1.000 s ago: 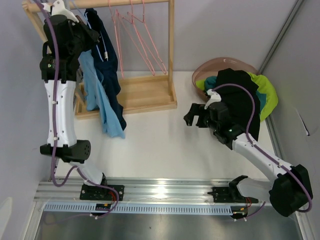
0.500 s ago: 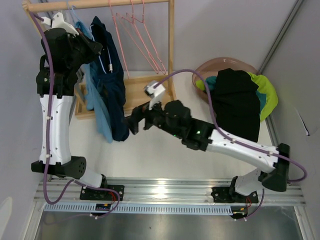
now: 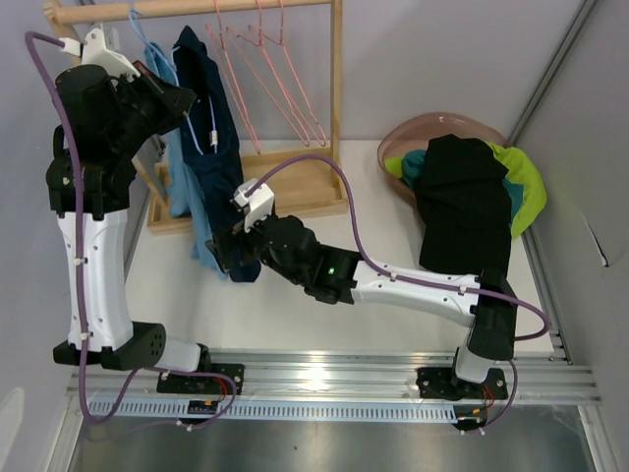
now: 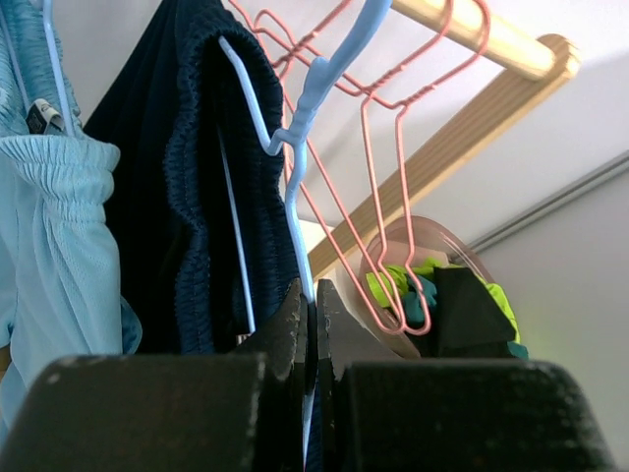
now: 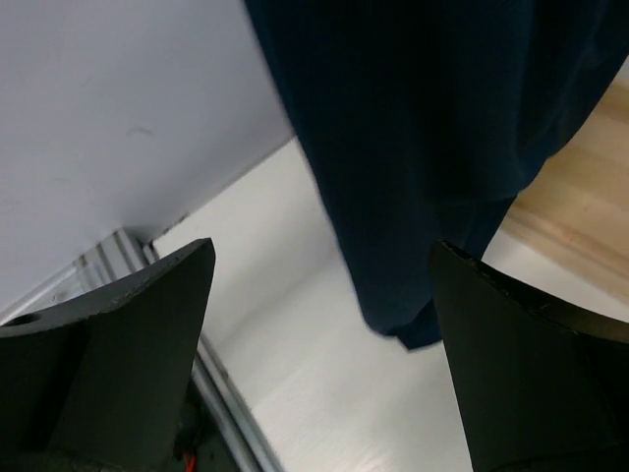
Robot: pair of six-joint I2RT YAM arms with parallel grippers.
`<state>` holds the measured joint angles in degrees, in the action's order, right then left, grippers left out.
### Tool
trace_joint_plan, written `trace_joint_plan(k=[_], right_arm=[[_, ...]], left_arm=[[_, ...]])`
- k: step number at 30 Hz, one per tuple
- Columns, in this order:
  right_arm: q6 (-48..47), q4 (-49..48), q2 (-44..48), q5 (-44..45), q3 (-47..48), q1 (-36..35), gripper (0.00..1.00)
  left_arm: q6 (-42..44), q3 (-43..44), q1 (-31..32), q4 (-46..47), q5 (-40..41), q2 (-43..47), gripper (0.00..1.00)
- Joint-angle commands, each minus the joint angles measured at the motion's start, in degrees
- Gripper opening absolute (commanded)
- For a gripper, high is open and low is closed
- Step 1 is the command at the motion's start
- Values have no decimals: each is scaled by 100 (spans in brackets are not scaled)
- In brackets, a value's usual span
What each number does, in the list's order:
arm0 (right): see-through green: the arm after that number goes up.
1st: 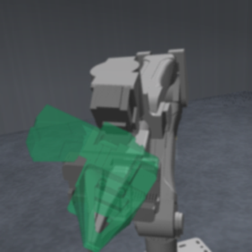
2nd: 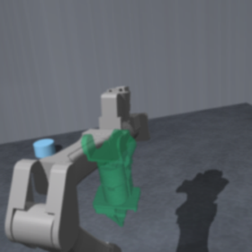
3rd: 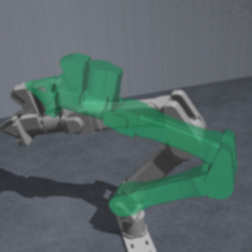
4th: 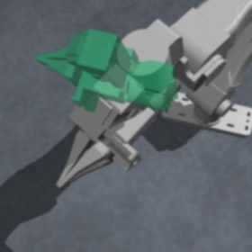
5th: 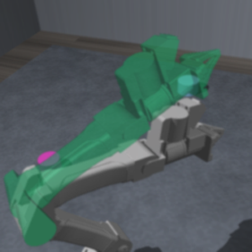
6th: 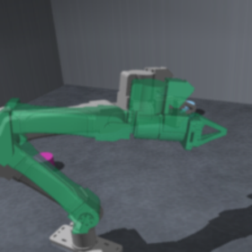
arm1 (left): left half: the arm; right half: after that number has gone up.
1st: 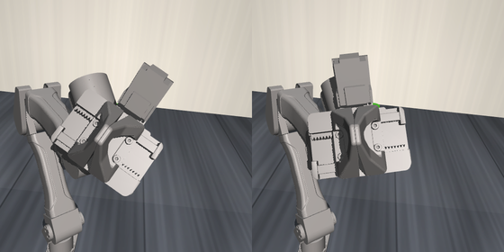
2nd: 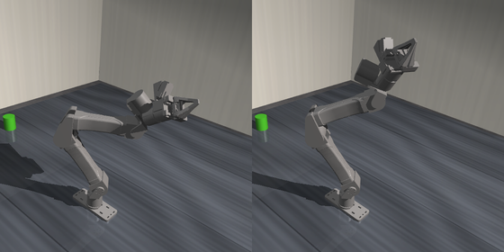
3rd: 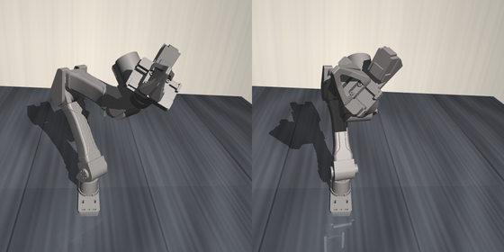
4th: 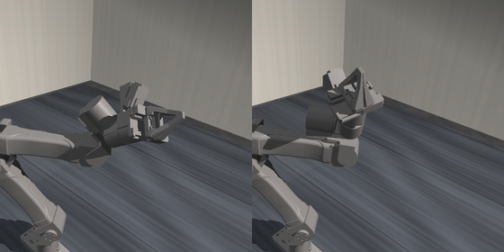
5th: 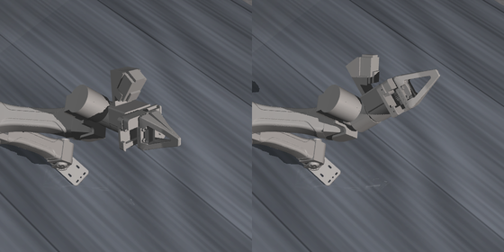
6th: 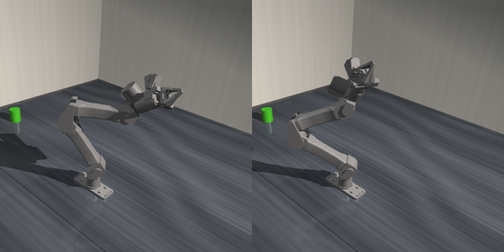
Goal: Remove the shorts from the hanger
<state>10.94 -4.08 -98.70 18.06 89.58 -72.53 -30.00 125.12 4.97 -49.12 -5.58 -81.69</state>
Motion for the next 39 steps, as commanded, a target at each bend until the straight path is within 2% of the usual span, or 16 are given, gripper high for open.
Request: trace_joint_plan(k=[1, 4, 5, 6, 7, 10, 13, 17, 21, 25, 28, 31, 36, 37, 39], right_arm=[[-513, -1322, 43, 592, -151, -33, 93], [-742, -1657, -132, 873, 6, -33, 84], [-760, -1675, -211, 979, 76, -33, 43], [-760, -1675, -229, 997, 121, -42, 18], [-716, -1684, -229, 1049, 95, -94, 0], [-725, -1640, -80, 1199, -159, -287, 0], [-515, -1701, 262, 1524, -949, -761, 0], [-111, -1527, 605, 2129, -2091, -1831, 0], [434, -991, 737, 2947, -2488, -2510, 0], [586, -919, 904, 3132, -2621, -2468, 0], [164, -1025, 1001, 2993, -2280, -1916, 0], [-354, -894, 1150, 2686, -1595, -1028, 0], [-1049, -289, 1318, 2149, -295, 772, 0], [-1067, -104, 1309, 2070, 326, 1472, 0], [-1041, 406, 1221, 1737, 979, 2196, 0]], left_arm=[[-50, 241, 30, 351, -294, 390, 0], [-6, 171, 21, 316, -277, 540, 0], [11, 136, 21, 324, -277, 584, 0], [20, 66, 21, 333, -268, 636, 0], [38, 48, 21, 342, -259, 646, 0], [134, 196, 21, 290, -163, 593, 0], [205, 407, 21, 298, -118, 471, 0], [336, 794, 4, 307, 75, 198, 0], [451, 1181, -58, 307, 303, -22, 0], [337, 1006, -58, 237, 41, 65, 0], [197, 173, -58, 385, -241, 442, 0], [135, -1197, -58, 675, -487, 1206, 0], [240, -2113, -58, 563, -575, 1972, 0], [301, -2193, -58, 501, -549, 2016, 0], [398, -2351, -58, 421, -287, 2156, 0]])
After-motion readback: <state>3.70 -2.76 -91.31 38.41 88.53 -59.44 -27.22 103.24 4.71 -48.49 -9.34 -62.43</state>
